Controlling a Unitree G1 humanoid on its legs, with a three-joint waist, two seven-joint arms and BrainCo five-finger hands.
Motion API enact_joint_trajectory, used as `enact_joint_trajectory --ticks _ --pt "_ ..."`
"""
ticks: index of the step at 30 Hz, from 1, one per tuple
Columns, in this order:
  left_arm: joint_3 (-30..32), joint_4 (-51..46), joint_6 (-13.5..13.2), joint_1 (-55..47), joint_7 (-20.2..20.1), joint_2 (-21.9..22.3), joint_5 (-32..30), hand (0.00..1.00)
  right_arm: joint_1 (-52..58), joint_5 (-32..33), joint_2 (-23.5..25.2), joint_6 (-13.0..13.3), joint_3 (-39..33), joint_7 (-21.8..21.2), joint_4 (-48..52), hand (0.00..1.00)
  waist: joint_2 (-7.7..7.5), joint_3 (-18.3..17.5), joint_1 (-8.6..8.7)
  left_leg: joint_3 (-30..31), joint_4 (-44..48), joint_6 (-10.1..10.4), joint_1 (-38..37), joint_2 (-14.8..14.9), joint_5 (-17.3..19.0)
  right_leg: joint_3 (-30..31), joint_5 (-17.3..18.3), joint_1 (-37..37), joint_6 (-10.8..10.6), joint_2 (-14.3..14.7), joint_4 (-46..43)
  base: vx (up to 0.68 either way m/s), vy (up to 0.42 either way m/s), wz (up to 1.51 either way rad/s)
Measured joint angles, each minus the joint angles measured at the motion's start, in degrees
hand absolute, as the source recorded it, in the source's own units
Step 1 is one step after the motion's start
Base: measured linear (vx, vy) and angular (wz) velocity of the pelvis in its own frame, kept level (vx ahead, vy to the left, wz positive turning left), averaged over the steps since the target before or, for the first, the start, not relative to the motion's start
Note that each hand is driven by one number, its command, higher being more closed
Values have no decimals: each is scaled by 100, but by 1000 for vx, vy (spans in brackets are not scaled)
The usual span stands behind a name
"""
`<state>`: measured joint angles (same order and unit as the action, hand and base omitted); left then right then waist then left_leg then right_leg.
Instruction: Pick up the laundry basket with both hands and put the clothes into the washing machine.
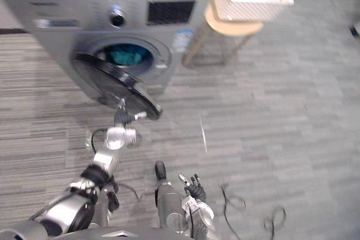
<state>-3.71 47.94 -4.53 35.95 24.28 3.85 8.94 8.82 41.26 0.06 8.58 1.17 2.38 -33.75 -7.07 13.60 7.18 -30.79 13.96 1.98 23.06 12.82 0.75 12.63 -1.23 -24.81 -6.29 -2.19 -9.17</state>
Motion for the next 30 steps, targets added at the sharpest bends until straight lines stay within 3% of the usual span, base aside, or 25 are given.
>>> enact_joint_trajectory --ticks 3,8,13,16,20,22,24,27,30 --pt "438 58 218 939 56 -697 393 0 -10 -1 -39 42 32 15 382 0 -11 103 143 -329 776 81 423 526 408 386 -170 -387 -35 310 20 -10 -42 -90" --pt "896 -181 199 2872 -84 -1809 871 0 12 0 -22 108 22 -59 343 0 -30 260 274 -508 1301 73 777 867 685 593 -297 -689 -87 479 60 2 -41 -37" --pt "901 -697 9 2979 -39 -1930 1004 0 8 2 10 114 14 -109 339 0 -21 266 183 -508 1336 70 793 859 719 562 -296 -739 -87 476 -22 9 -31 -1" --pt "865 -832 -21 2966 88 -1929 1004 0 6 2 5 116 -84 -113 339 0 58 317 173 -329 1304 63 856 795 716 452 -272 -740 -75 439 -81 -38 -58 20" --pt "798 -1172 -225 2398 117 -1659 784 0 6 2 -4 114 -198 -113 331 0 180 388 229 29 1249 -12 905 611 591 96 -19 -730 -14 332 -450 -43 -64 50" --pt "725 -1539 -473 1493 118 -1286 643 0 -2 0 -9 119 -211 -115 332 0 246 363 189 278 1135 -52 857 434 470 -163 202 -676 17 216 -750 -7 -60 71" --pt "595 -1590 -516 762 105 -1027 648 0 -9 -7 -11 119 -227 -114 318 0 288 364 73 411 1062 -60 712 326 416 -306 297 -493 27 143 -812 29 -41 55" --pt "-25 -1522 -508 -1301 -127 -468 627 0 -76 -81 -25 122 -359 -104 7 0 394 310 -163 678 765 -71 95 75 375 -687 528 262 42 -67 -796 82 -33 68" --pt "-272 -633 -460 -2659 -666 -214 -49 0 -138 -160 -25 78 -730 -97 -665 0 510 -173 -407 823 364 -71 -305 -208 274 -972 662 732 66 -288 -648 80 0 55"
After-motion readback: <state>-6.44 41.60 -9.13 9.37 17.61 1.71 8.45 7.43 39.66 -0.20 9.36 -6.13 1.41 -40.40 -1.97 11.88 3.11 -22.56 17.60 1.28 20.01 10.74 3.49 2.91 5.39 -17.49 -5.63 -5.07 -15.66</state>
